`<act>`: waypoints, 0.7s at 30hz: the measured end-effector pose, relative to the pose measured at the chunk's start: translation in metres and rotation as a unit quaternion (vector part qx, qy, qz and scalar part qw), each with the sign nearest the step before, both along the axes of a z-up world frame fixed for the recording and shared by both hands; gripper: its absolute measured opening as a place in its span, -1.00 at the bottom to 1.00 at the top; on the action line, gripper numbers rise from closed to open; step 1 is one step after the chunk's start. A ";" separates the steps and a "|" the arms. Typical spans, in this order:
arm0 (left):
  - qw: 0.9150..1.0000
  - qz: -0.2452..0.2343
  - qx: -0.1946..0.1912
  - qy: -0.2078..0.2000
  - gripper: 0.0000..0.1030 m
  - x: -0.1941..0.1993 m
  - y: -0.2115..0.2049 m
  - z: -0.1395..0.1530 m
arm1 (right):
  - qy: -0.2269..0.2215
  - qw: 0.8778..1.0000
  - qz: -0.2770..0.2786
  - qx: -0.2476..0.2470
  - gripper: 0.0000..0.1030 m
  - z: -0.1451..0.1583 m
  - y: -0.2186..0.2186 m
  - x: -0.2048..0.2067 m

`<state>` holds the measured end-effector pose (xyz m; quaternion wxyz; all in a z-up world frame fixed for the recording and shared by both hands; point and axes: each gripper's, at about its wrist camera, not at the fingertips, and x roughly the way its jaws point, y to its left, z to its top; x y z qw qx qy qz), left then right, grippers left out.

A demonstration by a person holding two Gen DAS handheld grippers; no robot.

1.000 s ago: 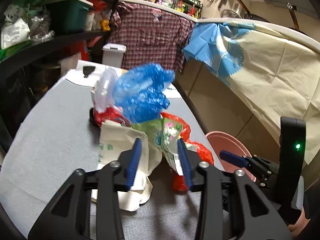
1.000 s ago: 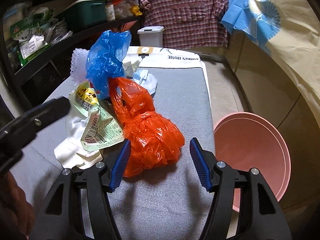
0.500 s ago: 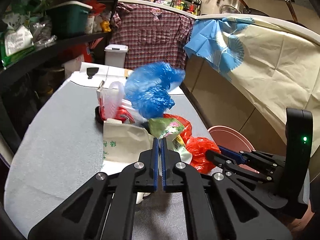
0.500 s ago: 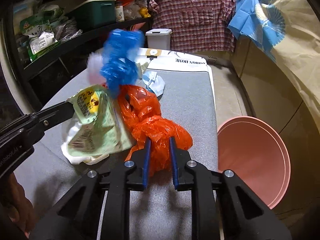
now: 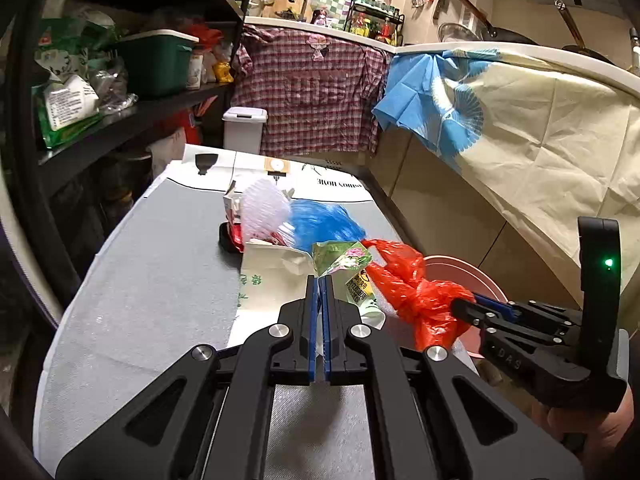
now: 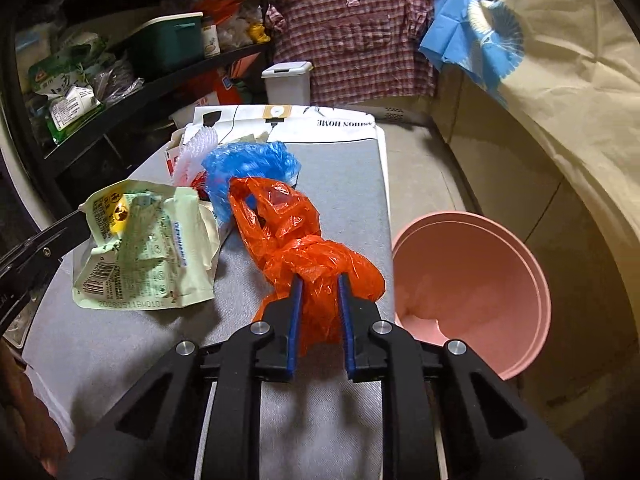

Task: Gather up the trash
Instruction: 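Carry both items over the pink bucket and open both tools to drop them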

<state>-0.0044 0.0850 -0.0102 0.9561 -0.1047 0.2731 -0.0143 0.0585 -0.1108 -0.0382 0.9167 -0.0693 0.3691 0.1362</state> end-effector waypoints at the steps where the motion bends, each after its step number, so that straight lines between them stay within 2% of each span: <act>1: 1.000 0.000 0.000 -0.004 -0.96 -0.003 0.001 0.002 | 0.000 1.000 -0.003 -0.003 -0.67 0.001 -0.001 -0.002; 5: 1.000 0.002 0.002 -0.016 -0.96 -0.010 0.001 0.011 | 0.011 1.000 -0.010 0.000 -0.67 0.002 -0.007 -0.009; 21: 0.999 -0.037 0.011 -0.037 -0.96 -0.025 -0.026 0.024 | -0.029 0.998 -0.060 0.015 -0.67 0.047 -0.060 -0.035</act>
